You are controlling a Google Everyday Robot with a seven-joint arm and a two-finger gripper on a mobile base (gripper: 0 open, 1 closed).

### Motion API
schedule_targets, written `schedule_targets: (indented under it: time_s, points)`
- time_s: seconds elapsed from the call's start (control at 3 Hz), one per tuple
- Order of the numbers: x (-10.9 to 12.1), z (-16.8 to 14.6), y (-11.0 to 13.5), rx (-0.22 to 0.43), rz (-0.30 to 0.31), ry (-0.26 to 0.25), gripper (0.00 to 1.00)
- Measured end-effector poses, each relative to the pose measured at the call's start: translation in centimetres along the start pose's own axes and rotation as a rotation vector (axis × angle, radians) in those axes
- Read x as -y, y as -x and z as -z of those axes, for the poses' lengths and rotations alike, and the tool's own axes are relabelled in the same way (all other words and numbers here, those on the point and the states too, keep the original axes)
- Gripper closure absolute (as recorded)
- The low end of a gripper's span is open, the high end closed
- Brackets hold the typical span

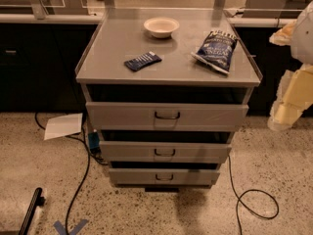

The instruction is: Open top drawer

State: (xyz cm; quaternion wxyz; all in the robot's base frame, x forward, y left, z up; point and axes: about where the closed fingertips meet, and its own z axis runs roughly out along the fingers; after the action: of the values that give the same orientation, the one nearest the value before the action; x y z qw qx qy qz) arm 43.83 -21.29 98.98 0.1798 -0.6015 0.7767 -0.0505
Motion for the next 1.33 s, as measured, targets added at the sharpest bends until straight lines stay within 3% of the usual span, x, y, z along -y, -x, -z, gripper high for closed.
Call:
schedule_targets:
  time_s: [0.33,0.67,1.0,1.33]
  points:
    - [0.0,0.0,0.0,0.0,0.0,0.0,0.0]
    - [0.2,-0.2,0.1,0.045,-0.01,-0.033,0.0]
    - [-1.8,-2.8,-0.9,0.148,-0.137,-0.036,0.0]
    - [-4.7,-8.2,-2.9,0.222,-0.359,-0.004,0.0]
